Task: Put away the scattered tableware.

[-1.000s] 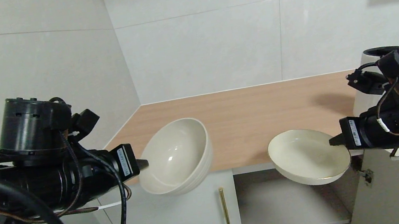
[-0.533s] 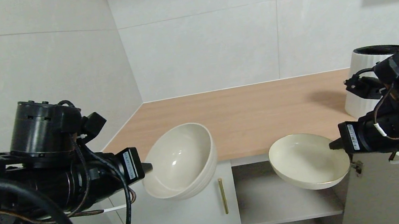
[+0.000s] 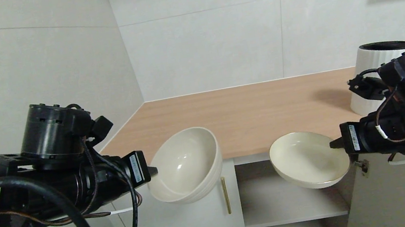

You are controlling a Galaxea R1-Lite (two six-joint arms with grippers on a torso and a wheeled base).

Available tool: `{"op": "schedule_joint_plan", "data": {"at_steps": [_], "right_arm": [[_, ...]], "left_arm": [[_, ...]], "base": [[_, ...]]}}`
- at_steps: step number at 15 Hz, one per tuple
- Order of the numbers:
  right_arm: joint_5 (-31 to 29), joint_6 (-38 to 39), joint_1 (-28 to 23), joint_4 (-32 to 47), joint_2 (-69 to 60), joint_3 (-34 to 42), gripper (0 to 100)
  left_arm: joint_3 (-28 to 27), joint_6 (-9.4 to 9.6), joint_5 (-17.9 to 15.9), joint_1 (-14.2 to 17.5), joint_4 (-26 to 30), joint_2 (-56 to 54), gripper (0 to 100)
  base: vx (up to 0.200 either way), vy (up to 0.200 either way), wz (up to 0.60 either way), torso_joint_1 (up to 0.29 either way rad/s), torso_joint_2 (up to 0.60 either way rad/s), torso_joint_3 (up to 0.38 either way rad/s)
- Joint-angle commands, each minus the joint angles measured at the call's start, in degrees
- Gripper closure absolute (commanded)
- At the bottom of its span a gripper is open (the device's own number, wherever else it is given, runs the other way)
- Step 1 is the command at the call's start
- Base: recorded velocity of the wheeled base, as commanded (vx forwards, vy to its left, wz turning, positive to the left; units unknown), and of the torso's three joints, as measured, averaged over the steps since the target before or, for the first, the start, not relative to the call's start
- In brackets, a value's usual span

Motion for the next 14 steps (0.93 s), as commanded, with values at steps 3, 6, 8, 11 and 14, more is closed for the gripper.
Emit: {"op": "schedule_joint_plan", "data": {"at_steps": [3, 6, 8, 11, 14], "right_arm": [[0.0, -0.3, 0.0, -2.6, 0.9, 2.0, 100], [0.0, -0.3, 0.0, -2.6, 0.9, 2.0, 100], [-0.1, -0.3, 0.0, -2.6, 1.3, 2.0, 100], [-0.1, -0.3, 0.0, -2.6, 1.8, 2.0, 100], [-0.1, -0.3, 0.0, -2.6, 2.2, 2.0, 100]], "left_arm": [[-0.1, -0.1, 0.0, 0.0, 0.0, 0.8, 100], [0.0, -0.1, 0.0, 0.0, 0.0, 1.0, 100], [0.0, -0.1, 0.0, 0.0, 0.0, 1.2, 100], [0.0, -0.1, 0.0, 0.0, 0.0, 1.4, 100], [0.0, -0.1, 0.0, 0.0, 0.0, 1.6, 100]], "base": [[0.0, 0.0, 0.0, -0.181, 0.45, 0.264], [0.0, 0.0, 0.0, -0.185, 0.47, 0.29], [0.0, 0.0, 0.0, -0.171, 0.47, 0.288], [0.0, 0.0, 0.0, -0.159, 0.45, 0.302], [0.0, 0.0, 0.0, -0.126, 0.44, 0.317]]}}
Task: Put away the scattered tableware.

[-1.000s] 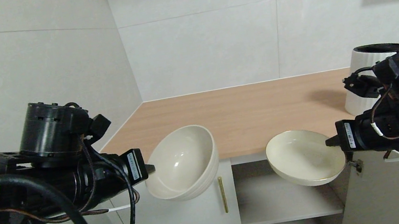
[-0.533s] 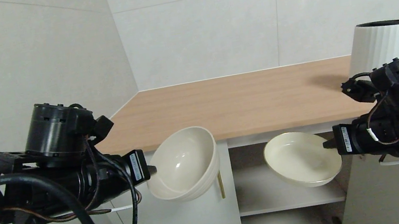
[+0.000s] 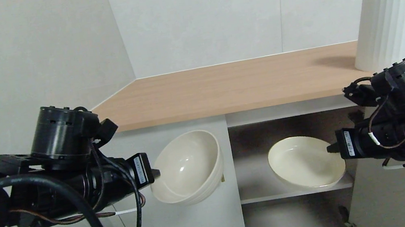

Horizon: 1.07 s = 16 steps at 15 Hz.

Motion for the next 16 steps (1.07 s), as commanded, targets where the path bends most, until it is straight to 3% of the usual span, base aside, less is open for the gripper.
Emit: {"op": "schedule_joint_plan", "data": {"at_steps": [1, 7, 16], "right_arm": [[0.0, 0.0, 0.0, -0.2, 0.4, 0.0, 100], [0.0, 0.0, 0.0, -0.5, 6.6, -0.4, 100], [-1.7, 0.7, -3.1, -19.0, 32.4, -1.1, 100]], "left_arm": [[-0.1, 0.0, 0.0, 0.0, -0.2, 0.2, 100], [-0.1, 0.0, 0.0, 0.0, -0.2, 0.5, 100], [-0.1, -0.09, 0.0, 0.0, -0.2, 1.3, 100]], "base": [[0.0, 0.0, 0.0, 0.017, 0.2, 0.09], [0.0, 0.0, 0.0, -0.034, 0.06, 0.058], [0.0, 0.0, 0.0, 0.0, 0.0, 0.0]]}}
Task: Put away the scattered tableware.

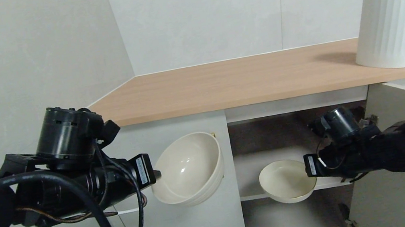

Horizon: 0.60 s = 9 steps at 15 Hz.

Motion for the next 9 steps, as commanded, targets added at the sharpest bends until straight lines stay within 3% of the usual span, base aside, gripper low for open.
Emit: {"op": "schedule_joint_plan", "data": {"at_steps": [1, 9], "right_arm": [[-0.6, -0.1, -1.7, -3.2, 8.5, -0.9, 100], [-5.7, -0.3, -5.3, -4.3, 20.8, -11.9, 100]], "left_arm": [[0.0, -0.03, 0.0, 0.0, 0.0, 0.5, 100], [0.1, -0.03, 0.1, 0.0, 0.0, 1.4, 100]], "base": [[0.0, 0.0, 0.0, 0.0, 0.0, 0.0], [0.0, 0.0, 0.0, 0.0, 0.0, 0.0]]}}
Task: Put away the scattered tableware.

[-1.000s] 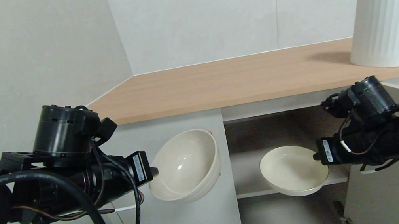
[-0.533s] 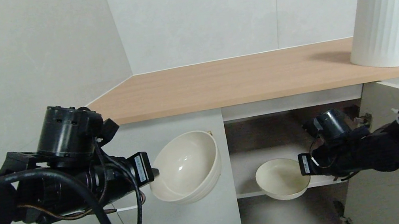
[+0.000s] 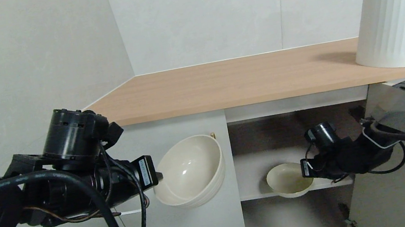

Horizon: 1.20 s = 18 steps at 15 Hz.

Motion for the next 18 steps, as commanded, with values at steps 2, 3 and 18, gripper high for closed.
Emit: {"op": "schedule_joint_plan", "data": {"at_steps": [2, 3, 18], "right_arm": [[-2.7, 0.0, -0.3, 0.1, 4.7, -3.3, 100], [-4.0, 0.0, -0.3, 0.1, 5.8, -4.3, 100], [-11.4, 2.3, -1.5, 3.2, 12.1, -15.7, 100]], "left_arm": [[0.0, 0.0, 0.0, 0.0, 0.0, 0.6, 100], [0.0, 0.0, 0.0, 0.0, 0.0, 0.6, 100], [0.1, 0.17, -0.1, -0.1, 0.0, 2.0, 100]], "base": [[0.0, 0.0, 0.0, 0.0, 0.0, 0.0], [0.0, 0.0, 0.0, 0.0, 0.0, 0.0], [0.0, 0.0, 0.0, 0.0, 0.0, 0.0]]}}
